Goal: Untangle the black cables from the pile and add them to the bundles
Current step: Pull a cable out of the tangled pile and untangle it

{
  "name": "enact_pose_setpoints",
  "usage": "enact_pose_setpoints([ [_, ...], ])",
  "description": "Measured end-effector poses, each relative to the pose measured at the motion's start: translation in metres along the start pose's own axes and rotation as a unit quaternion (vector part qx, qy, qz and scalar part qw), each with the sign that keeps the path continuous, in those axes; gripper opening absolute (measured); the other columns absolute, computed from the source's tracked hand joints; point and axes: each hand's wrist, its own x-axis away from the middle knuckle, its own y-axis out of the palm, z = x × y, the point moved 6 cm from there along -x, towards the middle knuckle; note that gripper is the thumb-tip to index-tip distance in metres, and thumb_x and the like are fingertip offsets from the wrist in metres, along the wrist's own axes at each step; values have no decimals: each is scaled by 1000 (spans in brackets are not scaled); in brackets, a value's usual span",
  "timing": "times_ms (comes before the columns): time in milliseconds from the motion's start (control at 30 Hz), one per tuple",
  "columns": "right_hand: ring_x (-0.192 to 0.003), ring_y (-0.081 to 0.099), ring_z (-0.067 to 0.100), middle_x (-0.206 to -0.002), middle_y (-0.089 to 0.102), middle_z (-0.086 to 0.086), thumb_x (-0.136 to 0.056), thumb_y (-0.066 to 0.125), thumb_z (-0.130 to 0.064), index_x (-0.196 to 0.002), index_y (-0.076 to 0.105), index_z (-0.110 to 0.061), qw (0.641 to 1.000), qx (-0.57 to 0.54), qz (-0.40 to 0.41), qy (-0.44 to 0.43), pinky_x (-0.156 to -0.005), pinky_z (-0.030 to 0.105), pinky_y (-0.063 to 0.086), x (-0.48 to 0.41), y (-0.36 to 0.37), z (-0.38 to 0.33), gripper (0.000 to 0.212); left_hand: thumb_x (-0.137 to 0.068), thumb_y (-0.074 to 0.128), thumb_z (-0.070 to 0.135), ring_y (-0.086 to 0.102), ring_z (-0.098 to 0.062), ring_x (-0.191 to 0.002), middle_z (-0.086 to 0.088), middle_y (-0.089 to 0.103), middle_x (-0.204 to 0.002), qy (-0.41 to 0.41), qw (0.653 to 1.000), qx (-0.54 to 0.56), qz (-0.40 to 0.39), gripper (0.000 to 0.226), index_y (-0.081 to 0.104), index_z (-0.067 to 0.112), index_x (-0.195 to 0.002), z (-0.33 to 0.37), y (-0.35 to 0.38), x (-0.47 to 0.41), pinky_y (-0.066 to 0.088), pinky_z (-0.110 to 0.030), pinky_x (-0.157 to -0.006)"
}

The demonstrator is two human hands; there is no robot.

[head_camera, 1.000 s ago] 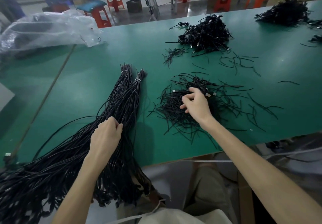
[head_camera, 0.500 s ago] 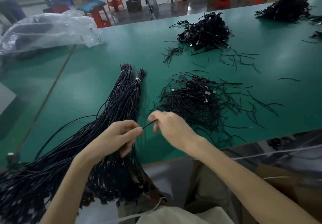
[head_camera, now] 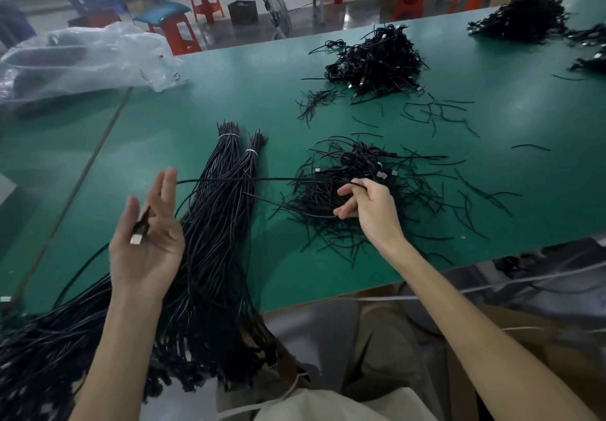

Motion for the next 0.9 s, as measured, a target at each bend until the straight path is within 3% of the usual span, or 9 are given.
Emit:
enact_pose_setpoints([
  [100,-74,72,11,-64,72,0,-112,38,-21,-100,66,-19,997,75,-23,-11,-92,38,56,9,4,12,30,-107,56,26,57,-31,-134,-18,33,-164,-15,999,38,-32,66,27,-4,-158,-7,11,-3,51,-39,-101],
  [200,-69,66,16,-76,74,-3,-109,47,-23,-110,68,-16,972,200,-126,16,-76,36,57,20,15,25,22,-104,56,19,49,-26,-141,-16,31,-165,2,997,-69,-29,65,28,-4,-158,-9,7,-5,49,-38,-101],
  [333,-125,49,20,-120,65,-1,-97,69,-31,-136,59,-13,901,379,-204,-61,-108,42,44,35,30,19,43,-98,69,33,63,-6,-100,1,61,-126,23,937,-343,59,65,46,3,-151,-3,-17,-9,52,-20,-82],
  [467,-141,28,21,-141,49,-1,-92,69,-51,-152,40,-16,863,445,-138,-195,-125,48,16,47,45,-18,76,-103,62,39,58,-12,-80,2,62,-99,-61,870,-488,32,56,55,2,-144,-25,-14,-8,52,-25,-74],
  [567,-133,36,10,-137,55,-4,-91,72,-48,-150,44,-17,924,245,-241,-165,-117,33,31,62,68,-29,73,-101,66,36,55,-16,-75,-1,60,-90,-85,824,-560,7,47,64,4,-135,-46,-10,-5,50,-25,-70],
  [633,-116,55,12,-119,66,-1,-97,67,-41,-135,58,-14,929,191,-274,-157,-105,33,44,74,85,-32,48,-95,73,38,53,-16,-73,-1,57,-84,-69,824,-563,16,46,69,6,-128,-54,-6,-6,48,-23,-69],
  [700,-82,67,16,-88,73,2,-105,57,-31,-114,66,-10,947,104,-277,-121,-85,35,54,83,95,-29,24,-91,77,37,50,-13,-69,3,54,-79,-55,857,-510,50,40,73,9,-120,-54,-4,-8,47,-22,-66],
  [767,-58,61,13,-68,70,2,-109,48,-27,-108,69,-10,957,48,-269,-96,-66,23,51,87,100,-24,27,-94,73,33,43,-9,-64,9,47,-73,-66,910,-398,90,21,73,16,-106,-57,-6,-9,44,-21,-61],
  [900,-54,54,3,-60,62,1,-111,43,-30,-110,73,-12,954,50,-276,-102,-65,10,39,89,104,-22,34,-101,60,34,42,-7,-66,13,44,-71,-62,934,-320,147,13,68,26,-93,-60,-12,-5,42,-21,-64],
])
